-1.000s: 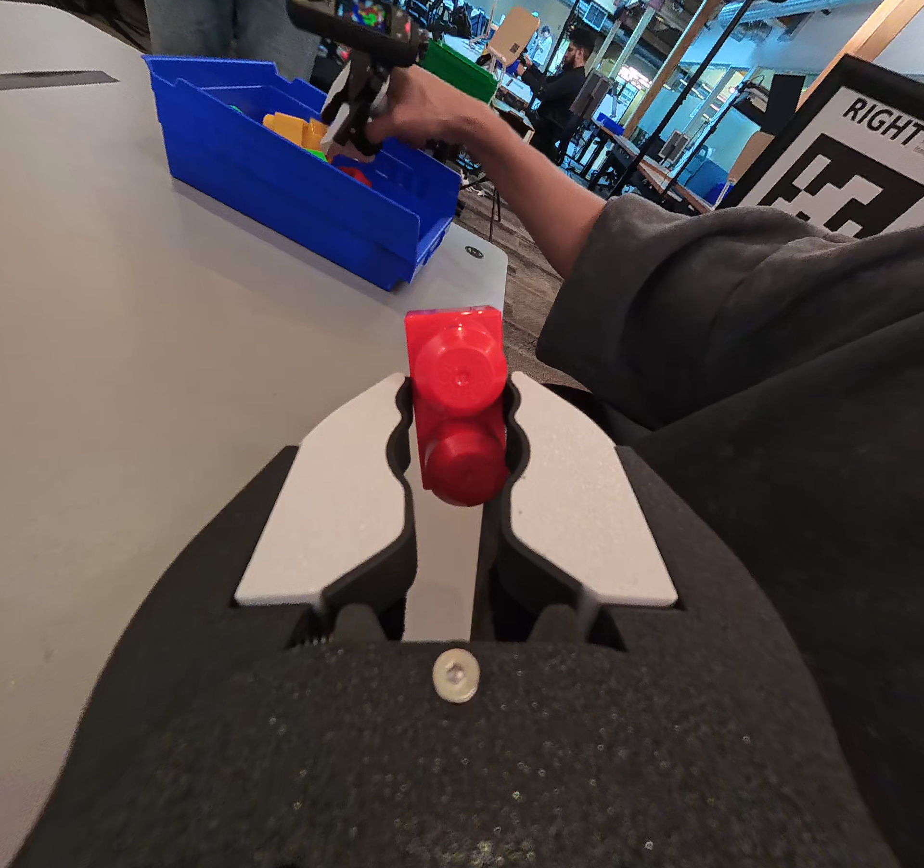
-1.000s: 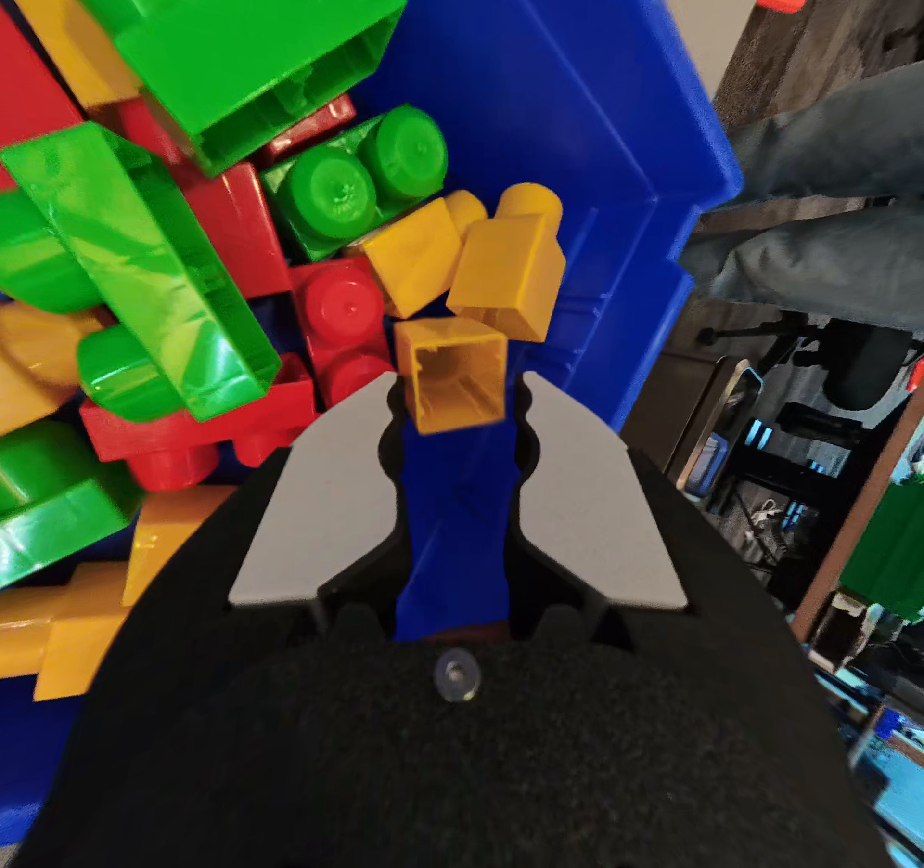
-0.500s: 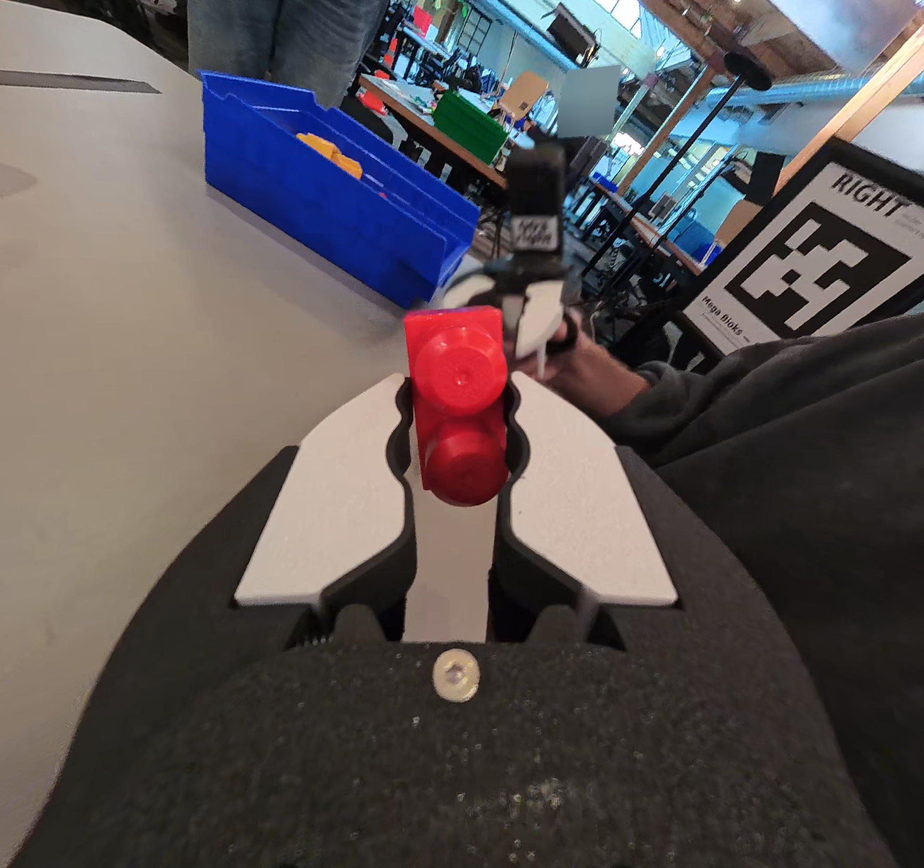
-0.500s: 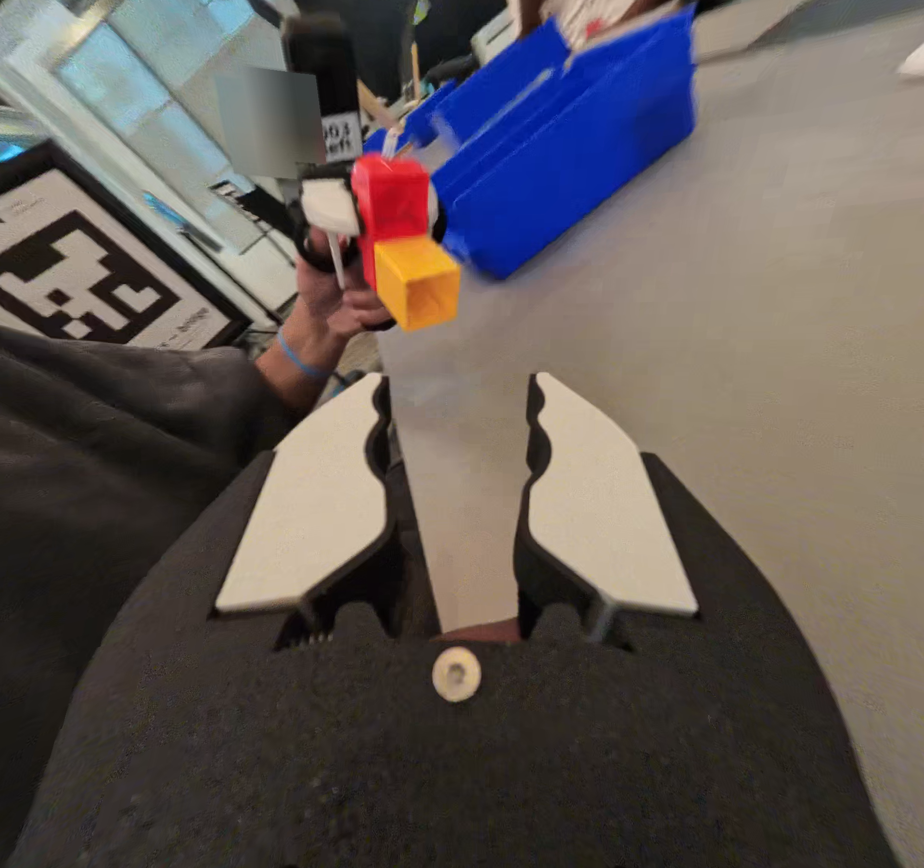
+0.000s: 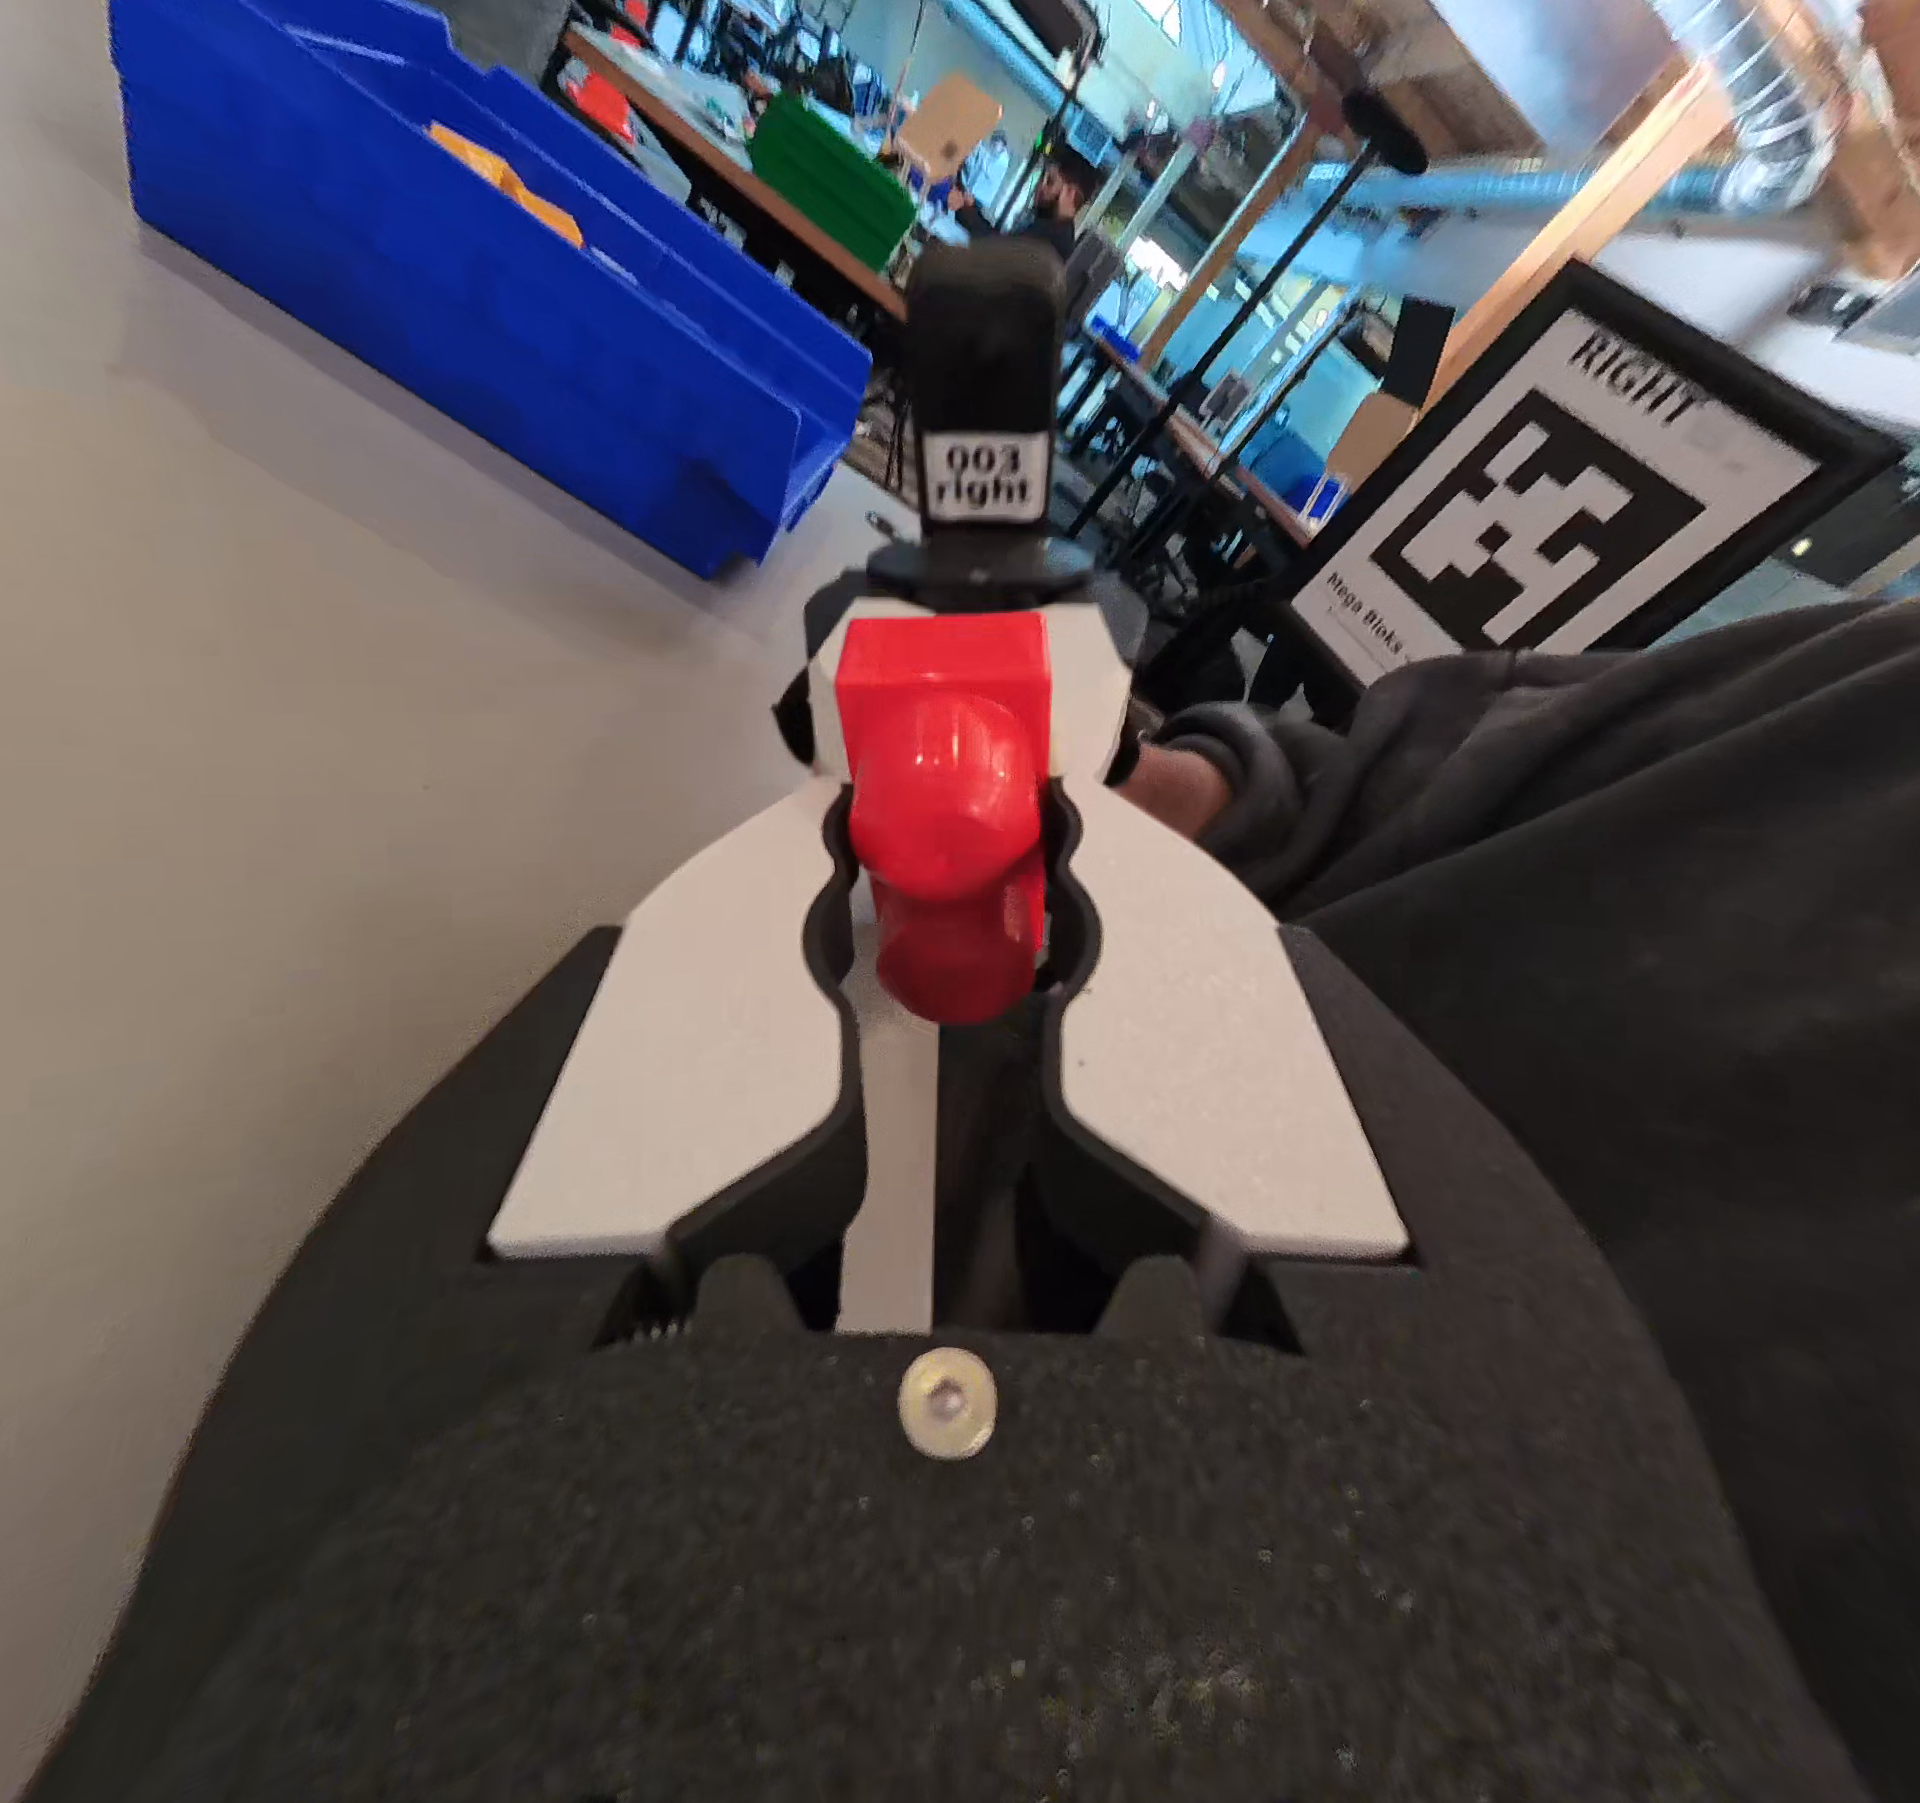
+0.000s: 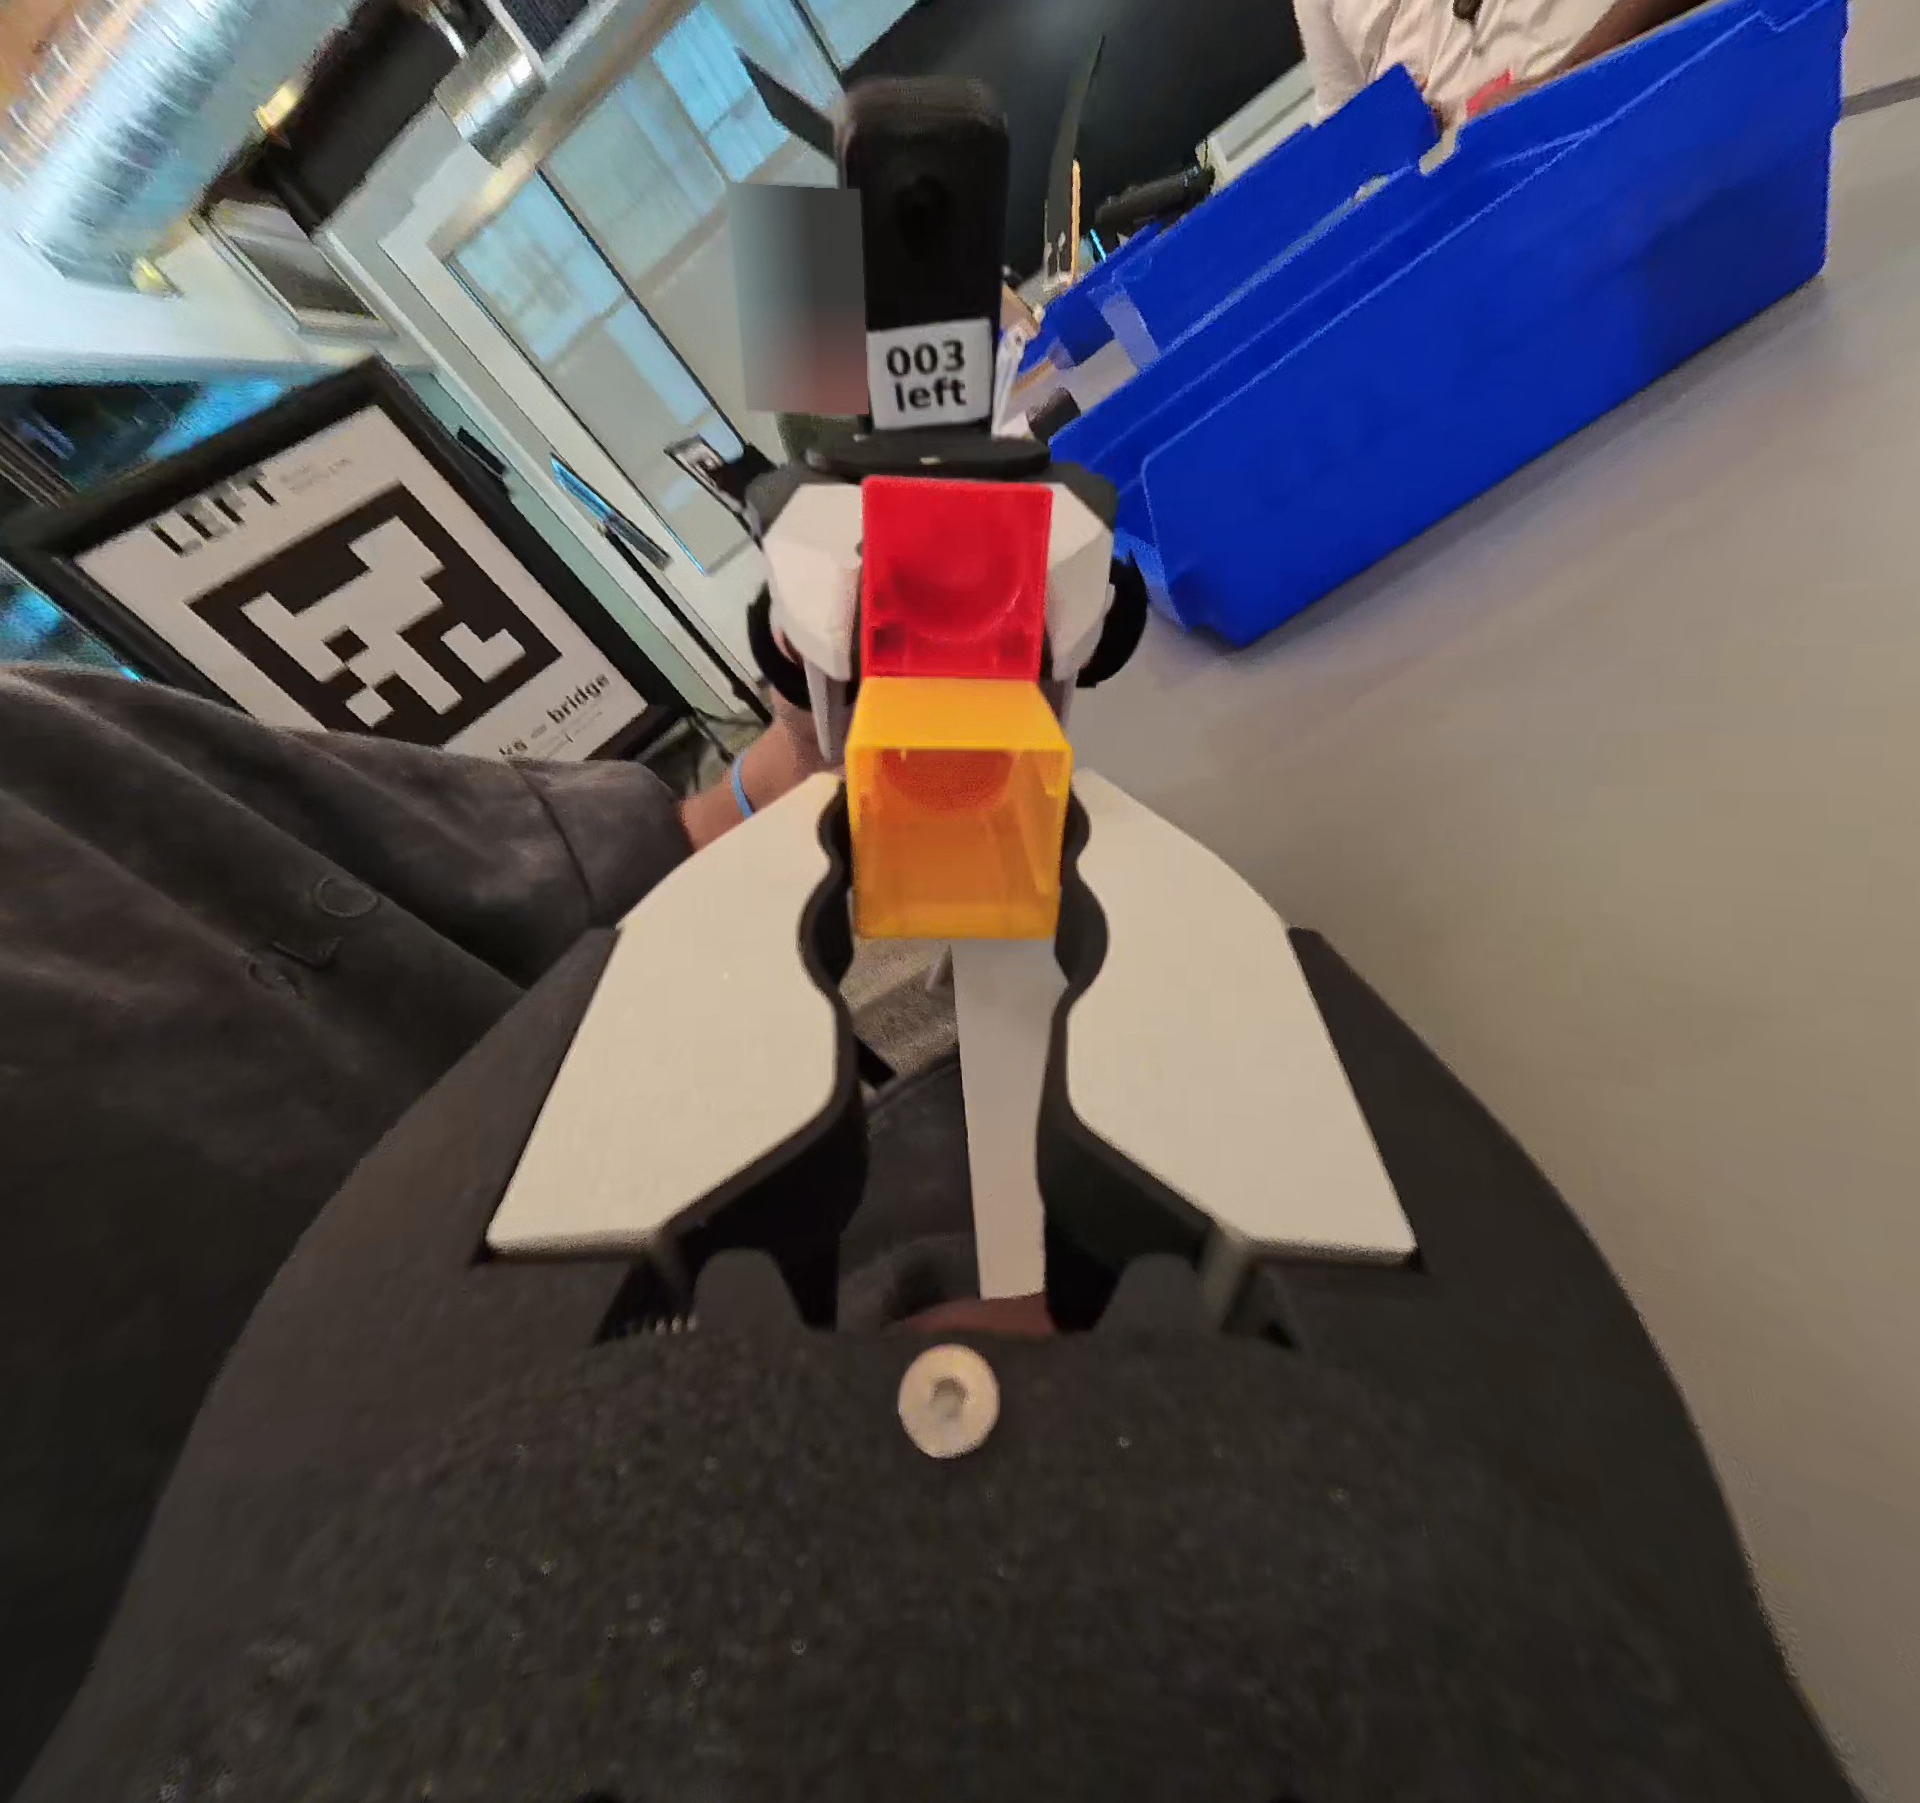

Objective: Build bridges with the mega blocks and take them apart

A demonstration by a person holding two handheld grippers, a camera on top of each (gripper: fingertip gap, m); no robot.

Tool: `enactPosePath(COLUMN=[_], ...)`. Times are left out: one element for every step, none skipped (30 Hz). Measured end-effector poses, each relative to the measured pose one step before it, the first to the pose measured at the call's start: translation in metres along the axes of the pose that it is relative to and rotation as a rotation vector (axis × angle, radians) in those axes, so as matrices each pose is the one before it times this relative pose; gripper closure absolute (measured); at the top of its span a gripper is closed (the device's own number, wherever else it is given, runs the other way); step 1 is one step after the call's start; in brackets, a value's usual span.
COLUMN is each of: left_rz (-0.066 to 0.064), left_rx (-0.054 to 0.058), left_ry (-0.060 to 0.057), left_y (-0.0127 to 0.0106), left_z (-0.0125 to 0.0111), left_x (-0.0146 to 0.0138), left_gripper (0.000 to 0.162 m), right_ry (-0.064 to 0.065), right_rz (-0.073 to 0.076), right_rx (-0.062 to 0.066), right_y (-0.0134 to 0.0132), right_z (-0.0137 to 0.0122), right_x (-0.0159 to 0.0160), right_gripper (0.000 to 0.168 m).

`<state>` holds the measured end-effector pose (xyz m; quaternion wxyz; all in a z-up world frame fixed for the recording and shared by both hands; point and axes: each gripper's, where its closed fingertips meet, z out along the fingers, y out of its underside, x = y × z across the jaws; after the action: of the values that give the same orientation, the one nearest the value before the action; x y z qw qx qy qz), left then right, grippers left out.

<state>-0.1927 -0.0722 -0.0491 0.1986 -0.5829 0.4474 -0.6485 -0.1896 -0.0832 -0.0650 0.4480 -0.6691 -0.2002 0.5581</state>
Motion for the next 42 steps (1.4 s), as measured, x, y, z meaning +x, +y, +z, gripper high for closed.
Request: enactPosePath(left_rz=[0.0126,0.01,0.0077,0.0109,0.014,0.0138,0.0096,0.0093,0.0121,0.0078,-0.0042,-0.0082,-0.0002,0.0046,0.0022,-0.0004,-0.001,-0.0009,-0.0006,-0.0025,-0.0044,-0.0019,-0.0002,-0.0026,-0.0017,0.0028,0.0045,0.0029,-0.0018,-0.005,-0.0014,0.0033,0.0028,-0.0011,-0.0024,0.0026,0.012,0.0171,0.009,-0.006,-0.0104,-0.0015], left_rx=[-0.023,-0.0179,-0.0233,-0.029,-0.0274,-0.0189,-0.0133,-0.0159,-0.0169,-0.0153,-0.0167,-0.0166,-0.0095,-0.0049,-0.0073,-0.0022,0.0063,0.0066,0.0032,-0.0012,-0.0026,-0.0015,0.0011,0.0035,0.0007,-0.0035,-0.0044,0.0007,0.0097,0.0089,-0.0006,-0.0068,-0.0035,0.0029,-0.004,-0.0165,-0.0424,-0.0444,-0.0072,0.0115,0.0032,-0.0039], left_ry=[-0.0051,-0.0024,-0.002,-0.005,-0.0039,-0.005,-0.0026,0.0022,0.0061,0.0125,0.017,0.0195,0.0158,0.0053,0.0024,0.0067,0.0088,0.007,0.0035,0.0019,0.0016,-0.0013,-0.0022,0.003,0.0048,0.0022,0.0001,0.0005,0.0033,0.0055,0.0023,-0.0027,-0.0005,0.001,-0.0013,-0.0101,-0.017,-0.0131,0.0029,0.0199,0.0185,-0.0007], left_y=[0.0035,0.00247,0.0025,0.00289,0.00296,0.00208,0.00176,0.00236,0.00335,0.00393,0.00439,0.00409,0.00254,0.00105,0.00056,-0.00048,-0.0018,-0.00153,-0.00078,0.00001,0.00036,0.0004,0.00025,-0.00006,0.00005,0.00073,0.00067,-0.00003,-0.00107,-0.0012,0.00004,0.00093,0.0005,-0.00026,0.00058,0.00254,0.00715,0.00832,0.00298,-0.00111,-0.00127,-0.00053], left_z=[0.00044,0.00041,0.00045,0.00033,0.00039,0.00047,0.00069,0.00095,0.00151,0.00196,0.00254,0.00298,0.00276,0.00225,0.00204,0.00148,0.00109,0.00105,0.00105,0.00113,0.00108,0.00128,0.00154,0.00165,0.00202,0.00196,0.00129,0.00069,0.00028,0.0004,0.00083,0.00128,0.00133,0.00125,0.00103,0.00093,0.00188,0.00404,0.00444,0.00309,0.00162,0.00054], left_x=[-0.00018,0.00038,0.00015,-0.00009,0.00039,0.00036,0.00046,0.00062,0.00092,0.0014,0.0015,0.00189,0.00181,0.00058,-0.00015,0.00032,0.00059,0.00038,-0.00027,-0.00057,-0.00058,-0.0008,-0.00052,0.0005,0.0009,0.00092,0.00075,0.00043,0.00048,0.00033,-0.00006,-0.00052,-0.00008,0.00047,0.00011,-0.00107,-0.002,-0.00082,0.00198,0.00383,0.00269,-0.00033], left_gripper=[0.128,0.128,0.129,0.129,0.129,0.129,0.129,0.129,0.129,0.129,0.129,0.13,0.131,0.131,0.131,0.132,0.132,0.132,0.132,0.131,0.131,0.131,0.131,0.131,0.131,0.131,0.131,0.131,0.131,0.131,0.131,0.131,0.131,0.131,0.131,0.132,0.132,0.132,0.132,0.132,0.132,0.132], right_ry=[0.0082,0.0012,0.0076,0.0061,0.0006,0.0032,-0.0028,-0.0037,-0.0102,-0.0079,0.0011,-0.0059,-0.0086,0.0057,0.0044,0.0008,-0.0028,-0.0032,-0.0029,-0.0009,-0.003,0.0037,0.0025,-0.0011,0.0008,-0.001,0.0019,-0.0004,0.0019,-0.0003,0.0039,0.0046,-0.0038,-0.0009,-0.0044,0.0099,0.0104,-0.0139,0.0153,0.0118,-0.0044,0.0054], right_rz=[-0.0177,-0.0164,-0.0175,-0.0185,-0.0154,-0.0136,-0.0077,-0.0036,0.0053,0.0039,-0.0137,-0.0036,0.002,-0.0073,-0.0102,-0.0041,-0.0022,0.0026,0.0061,0.0109,0.0146,0.0033,-0.0007,0.0034,0.0036,0.0025,-0.0002,-0.0003,0.0006,-0.0005,-0.0079,-0.0068,0.0019,0.0077,0.0096,0.002,0.0091,0.0141,-0.0128,-0.0185,-0.0015,-0.0099], right_rx=[-0.0208,-0.0129,-0.0146,-0.0186,-0.0172,-0.0082,-0.0029,0.0015,0.0003,-0.0134,-0.0043,0.0106,0.0036,0.0005,0.0031,0.0059,0.0088,0.0094,0.0182,0.0262,0.018,0.0127,0.0116,0.0161,0.0254,0.0151,0.0113,0.0081,0.0128,0.0121,-0.0004,0.0028,0.0107,0.0127,0.0029,0.0133,0.0531,0.0161,-0.0017,0.0108,0.0037,-0.0044], right_y=[0.00063,0.00067,0.00115,0.00205,0.00194,0.00077,0.0001,-0.00112,-0.00101,0.00081,0.00014,-0.00177,-0.00103,-0.00065,-0.001,-0.00155,-0.00212,-0.00191,-0.00239,-0.00305,-0.00193,-0.00165,-0.00207,-0.003,-0.00365,-0.00232,-0.0017,-0.0016,-0.00248,-0.00235,-0.00105,-0.00101,-0.00181,-0.0019,0.00032,-0.0015,-0.0088,-0.00637,-0.00388,-0.00503,-0.00381,-0.00215], right_z=[-0.00143,-0.00109,-0.00096,-0.00075,-0.00085,-0.00131,-0.00182,-0.00264,-0.0027,-0.00249,-0.00264,-0.00282,-0.0023,-0.00206,-0.00154,-0.00149,-0.00146,-0.00127,-0.00074,-0.00044,-0.00046,-0.0008,-0.00046,-0.0004,0.00028,0.00038,0.00058,0.00047,-0.00001,0.00055,0.00065,0.00083,0.00096,0.00066,0.00102,-0.00077,-0.00402,-0.00346,-0.00294,-0.00282,-0.00206,-0.00136], right_x=[0.00002,-0.00079,0.0002,-0.00002,-0.00054,0.00017,-0.00052,-0.00044,-0.00123,-0.00109,-0.00089,-0.00177,-0.00179,-0.00019,-0.00039,-0.00048,-0.00073,0.00005,0.00047,0.00085,0.00075,0.00098,0.00004,-0.00077,-0.00097,-0.00102,-0.00061,-0.0005,0.0,-0.00036,0.00031,0.00033,-0.00045,0.00032,0.00024,0.00203,0.00216,-0.00037,0.00224,0.00055,-0.00149,-0.00073], right_gripper=[0.133,0.133,0.133,0.133,0.133,0.133,0.133,0.133,0.133,0.133,0.133,0.133,0.133,0.133,0.133,0.133,0.133,0.133,0.133,0.133,0.133,0.133,0.133,0.133,0.133,0.133,0.134,0.133,0.134,0.134,0.134,0.134,0.134,0.134,0.134,0.133,0.134,0.134,0.134,0.134,0.134,0.134])
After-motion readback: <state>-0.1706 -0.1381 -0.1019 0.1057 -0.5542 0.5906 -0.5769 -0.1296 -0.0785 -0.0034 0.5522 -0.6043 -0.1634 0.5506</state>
